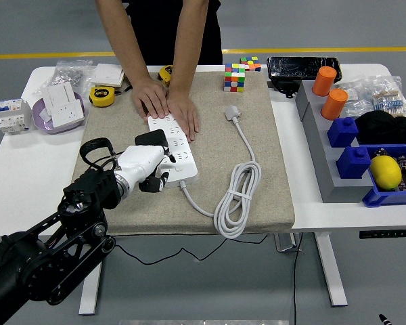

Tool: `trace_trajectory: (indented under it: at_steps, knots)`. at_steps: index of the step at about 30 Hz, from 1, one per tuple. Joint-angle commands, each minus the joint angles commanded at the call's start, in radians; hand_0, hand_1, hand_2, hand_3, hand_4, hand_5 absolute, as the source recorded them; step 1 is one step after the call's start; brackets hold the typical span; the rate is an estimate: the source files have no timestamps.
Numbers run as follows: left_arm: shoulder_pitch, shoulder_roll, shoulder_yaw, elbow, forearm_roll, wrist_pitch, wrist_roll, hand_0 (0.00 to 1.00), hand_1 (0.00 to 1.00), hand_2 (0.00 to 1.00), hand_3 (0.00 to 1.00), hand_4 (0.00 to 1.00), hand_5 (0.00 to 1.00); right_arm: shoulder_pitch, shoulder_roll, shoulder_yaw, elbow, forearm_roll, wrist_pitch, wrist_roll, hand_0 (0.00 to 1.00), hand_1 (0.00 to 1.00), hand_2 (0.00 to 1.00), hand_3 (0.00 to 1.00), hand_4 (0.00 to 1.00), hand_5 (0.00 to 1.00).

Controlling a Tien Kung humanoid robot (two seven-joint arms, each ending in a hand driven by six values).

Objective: Pick up the plug,place it near the board,insert it into the board,press the button

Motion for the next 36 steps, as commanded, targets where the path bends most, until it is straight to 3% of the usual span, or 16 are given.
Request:
trace_trajectory:
  at_steps: [3, 5, 6, 11, 12, 17, 18, 23, 24, 29, 30, 35, 36]
  knots:
    - [0.043, -0.005, -0.074, -0.061, -0.025, -0.012, -0.035, 0.247, 0.122, 0.232, 0.646, 0.455, 0.043, 0.000, 0.001, 0.000, 0.000, 0.000, 0.000, 0.001, 0.892, 0.784, 0.769, 0.789, 0.998, 0.998]
    - [0.088, -0.014, -0.141, -0.109, -0.059, 0.003, -0.069, 0.247, 0.122, 0.232, 0.646, 0.455, 0.043, -0.002, 0.003, 0.000, 0.000, -0.001, 0.000, 0.001, 0.892, 0.784, 0.769, 0.789, 0.998, 0.998]
    - [0.111, -0.018, -0.175, -0.129, -0.080, 0.014, -0.085, 0.422, 0.495, 0.544, 0.684, 0.795, 0.208, -0.003, 0.004, 0.000, 0.000, -0.002, 0.000, 0.001, 0.893, 0.784, 0.768, 0.789, 0.998, 0.998]
    - [0.221, -0.036, -0.319, -0.176, -0.248, 0.114, -0.192, 0.422, 0.495, 0.544, 0.684, 0.795, 0.208, -0.008, 0.005, 0.004, 0.000, -0.008, 0.000, 0.000, 0.893, 0.784, 0.768, 0.789, 0.998, 0.998]
    - [0.244, -0.038, -0.346, -0.173, -0.291, 0.138, -0.215, 0.768, 0.841, 0.828, 0.856, 0.945, 0.337, -0.009, 0.005, 0.004, 0.000, -0.009, 0.000, 0.000, 0.893, 0.784, 0.768, 0.789, 0.998, 0.998]
    - [0.310, -0.039, -0.405, -0.153, -0.497, 0.245, -0.300, 0.768, 0.841, 0.828, 0.856, 0.945, 0.337, -0.007, 0.005, 0.000, 0.000, -0.008, 0.001, 0.001, 0.893, 0.784, 0.768, 0.789, 0.998, 0.998]
    - [0.317, -0.040, -0.409, -0.149, -0.542, 0.264, -0.308, 0.796, 0.888, 0.907, 0.998, 0.984, 0.375, -0.007, 0.005, 0.000, 0.000, -0.008, 0.001, 0.001, 0.893, 0.784, 0.767, 0.789, 0.998, 0.998]
    - [0.331, -0.043, -0.419, -0.129, -0.567, 0.290, -0.315, 0.796, 0.888, 0.907, 0.998, 0.984, 0.375, -0.009, 0.007, -0.009, 0.000, -0.007, 0.002, 0.000, 0.893, 0.784, 0.767, 0.789, 0.998, 0.998]
    - [0.332, -0.043, -0.417, -0.126, -0.554, 0.287, -0.313, 0.720, 0.808, 0.801, 0.998, 0.998, 0.397, -0.010, 0.007, -0.012, 0.000, -0.006, 0.002, 0.001, 0.894, 0.784, 0.767, 0.789, 0.998, 0.998]
    - [0.328, -0.041, -0.393, -0.120, -0.462, 0.221, -0.289, 0.720, 0.808, 0.801, 0.998, 0.998, 0.397, -0.014, 0.009, -0.013, 0.000, -0.012, 0.003, 0.001, 0.894, 0.784, 0.767, 0.789, 0.998, 0.998]
    - [0.325, -0.040, -0.384, -0.118, -0.439, 0.206, -0.276, 0.350, 0.257, 0.322, 0.865, 0.962, 0.358, -0.015, 0.010, -0.013, 0.000, -0.013, 0.003, 0.001, 0.894, 0.784, 0.767, 0.789, 0.998, 0.998]
    - [0.311, -0.037, -0.363, -0.103, -0.404, 0.182, -0.230, 0.350, 0.257, 0.322, 0.865, 0.962, 0.358, -0.017, 0.011, -0.021, 0.000, -0.009, 0.003, 0.002, 0.894, 0.784, 0.767, 0.789, 0.998, 0.998]
    - [0.308, -0.035, -0.362, -0.102, -0.401, 0.176, -0.225, 0.249, 0.047, 0.118, 0.643, 0.835, 0.245, -0.018, 0.011, -0.022, 0.000, -0.009, 0.003, 0.001, 0.893, 0.784, 0.767, 0.789, 0.998, 0.998]
